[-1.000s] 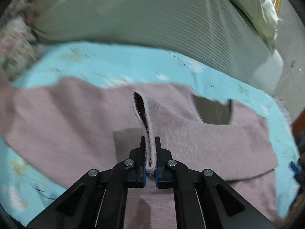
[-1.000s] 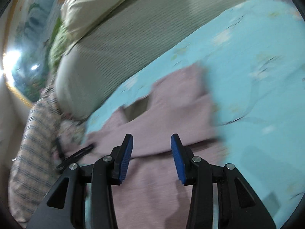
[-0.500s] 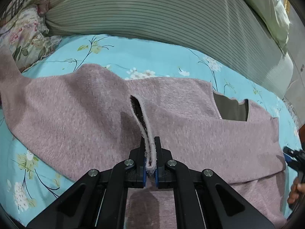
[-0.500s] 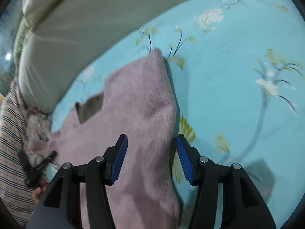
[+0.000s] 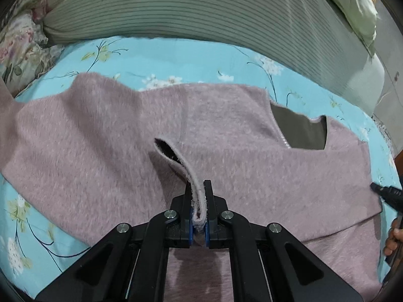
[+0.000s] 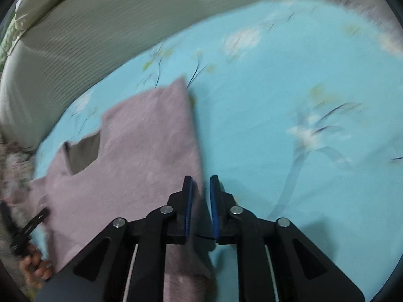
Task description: Fold small clothes
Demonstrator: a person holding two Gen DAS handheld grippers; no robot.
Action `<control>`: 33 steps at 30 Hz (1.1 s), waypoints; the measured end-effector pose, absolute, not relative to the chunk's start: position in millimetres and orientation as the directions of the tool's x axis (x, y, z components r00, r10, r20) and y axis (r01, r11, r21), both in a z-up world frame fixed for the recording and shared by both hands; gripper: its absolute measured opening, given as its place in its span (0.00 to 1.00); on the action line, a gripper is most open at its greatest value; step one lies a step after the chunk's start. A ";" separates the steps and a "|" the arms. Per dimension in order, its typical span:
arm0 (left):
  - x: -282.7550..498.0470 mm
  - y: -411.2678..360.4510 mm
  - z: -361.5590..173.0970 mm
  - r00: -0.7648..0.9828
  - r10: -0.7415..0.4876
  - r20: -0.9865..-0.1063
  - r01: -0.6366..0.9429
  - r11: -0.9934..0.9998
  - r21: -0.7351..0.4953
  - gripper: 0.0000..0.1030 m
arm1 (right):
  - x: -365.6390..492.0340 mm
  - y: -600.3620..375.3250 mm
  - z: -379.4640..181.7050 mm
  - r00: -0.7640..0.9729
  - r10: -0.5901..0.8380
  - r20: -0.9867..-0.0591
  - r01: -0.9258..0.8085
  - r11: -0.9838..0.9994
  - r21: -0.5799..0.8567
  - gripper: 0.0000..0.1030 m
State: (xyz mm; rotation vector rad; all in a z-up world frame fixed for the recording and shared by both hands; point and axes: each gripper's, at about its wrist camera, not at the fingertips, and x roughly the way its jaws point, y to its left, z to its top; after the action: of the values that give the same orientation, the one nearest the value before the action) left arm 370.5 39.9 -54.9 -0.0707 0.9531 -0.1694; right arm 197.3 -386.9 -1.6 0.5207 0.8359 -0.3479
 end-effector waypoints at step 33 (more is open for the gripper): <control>380.9 330.7 -11.8 0.619 0.209 -0.757 -0.506 0.844 -0.181 0.68 | 145.6 -269.4 10.1 0.619 0.252 -0.744 0.207 0.861 0.464 0.48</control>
State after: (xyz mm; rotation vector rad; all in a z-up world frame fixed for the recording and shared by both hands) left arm 380.9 330.7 -11.8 -0.4008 0.8050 0.4234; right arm 145.6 -269.4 10.1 0.5520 0.9158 0.0274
